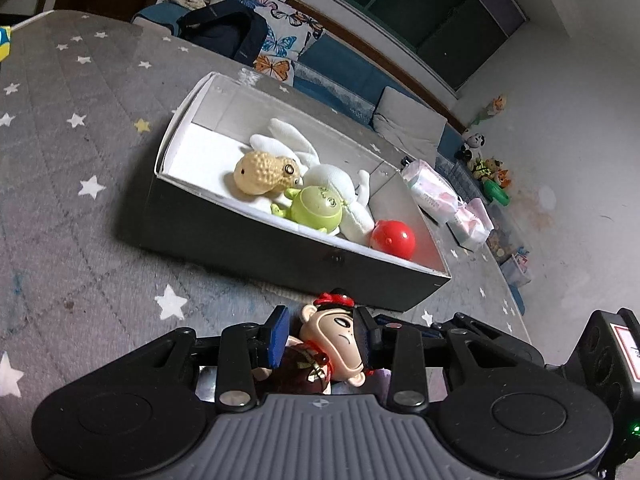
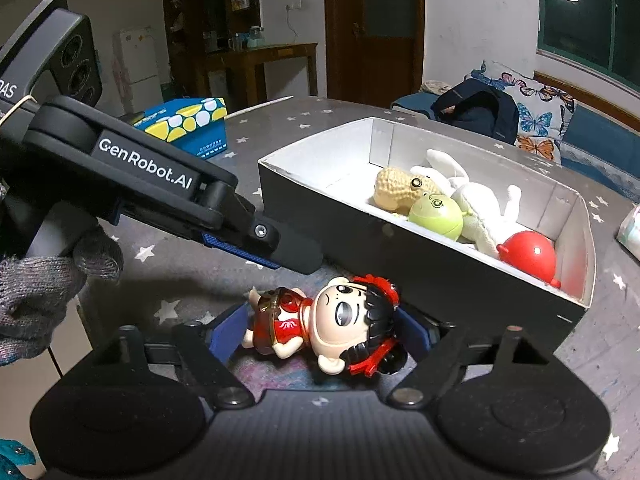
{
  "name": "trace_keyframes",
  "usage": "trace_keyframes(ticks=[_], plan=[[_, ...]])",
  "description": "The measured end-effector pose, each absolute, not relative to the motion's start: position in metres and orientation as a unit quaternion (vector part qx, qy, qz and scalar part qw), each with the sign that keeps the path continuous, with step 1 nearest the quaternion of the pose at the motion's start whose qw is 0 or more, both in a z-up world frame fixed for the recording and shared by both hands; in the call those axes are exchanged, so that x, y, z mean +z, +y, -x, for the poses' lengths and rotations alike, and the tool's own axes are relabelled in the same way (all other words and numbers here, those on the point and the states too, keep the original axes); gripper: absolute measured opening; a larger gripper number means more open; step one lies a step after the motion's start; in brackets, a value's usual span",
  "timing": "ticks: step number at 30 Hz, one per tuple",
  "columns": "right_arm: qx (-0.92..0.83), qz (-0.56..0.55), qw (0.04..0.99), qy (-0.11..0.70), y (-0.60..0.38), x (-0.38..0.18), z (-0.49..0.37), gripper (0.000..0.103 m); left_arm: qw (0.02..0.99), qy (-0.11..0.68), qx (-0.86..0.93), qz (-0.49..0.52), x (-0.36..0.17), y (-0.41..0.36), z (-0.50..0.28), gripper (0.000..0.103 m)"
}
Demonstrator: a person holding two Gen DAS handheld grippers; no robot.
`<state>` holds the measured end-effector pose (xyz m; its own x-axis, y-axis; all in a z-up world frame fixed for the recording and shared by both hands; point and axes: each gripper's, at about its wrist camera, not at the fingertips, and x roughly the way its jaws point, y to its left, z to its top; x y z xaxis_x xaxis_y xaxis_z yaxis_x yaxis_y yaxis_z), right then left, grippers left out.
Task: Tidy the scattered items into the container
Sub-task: 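Move both grippers to the red-dressed doll and close on it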
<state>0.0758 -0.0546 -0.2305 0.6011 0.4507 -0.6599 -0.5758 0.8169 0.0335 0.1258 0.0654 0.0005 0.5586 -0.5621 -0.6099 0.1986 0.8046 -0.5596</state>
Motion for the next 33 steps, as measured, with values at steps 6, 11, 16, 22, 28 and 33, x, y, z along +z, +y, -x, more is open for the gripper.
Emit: trace_keyframes(ticks=[6,11,16,22,28,33], plan=[[0.281,0.089,0.892,0.342,-0.053,-0.231,-0.077,0.085,0.848,0.424,-0.224,0.226,-0.007,0.065,-0.126,0.037],[0.278,0.09,0.892,0.345,-0.052,-0.232,-0.079,0.084,0.844,0.428,-0.219,0.237,-0.012,0.069,-0.126,0.037],[0.278,0.091,0.89,0.348,-0.052,-0.236,-0.079,0.085,0.84,0.429,-0.22,0.247,-0.014,0.073,-0.126,0.038],[0.284,0.095,0.888,0.349,-0.053,-0.237,-0.078,0.085,0.833,0.442,-0.218,0.252,-0.022,0.075,-0.13,0.038],[0.288,0.092,0.886,0.351,-0.055,-0.239,-0.077,0.085,0.821,0.448,-0.22,0.278,-0.031,0.081,-0.131,0.04],[0.288,0.091,0.887,0.349,-0.056,-0.24,-0.076,0.085,0.816,0.449,-0.22,0.289,-0.033,0.081,-0.13,0.041]])
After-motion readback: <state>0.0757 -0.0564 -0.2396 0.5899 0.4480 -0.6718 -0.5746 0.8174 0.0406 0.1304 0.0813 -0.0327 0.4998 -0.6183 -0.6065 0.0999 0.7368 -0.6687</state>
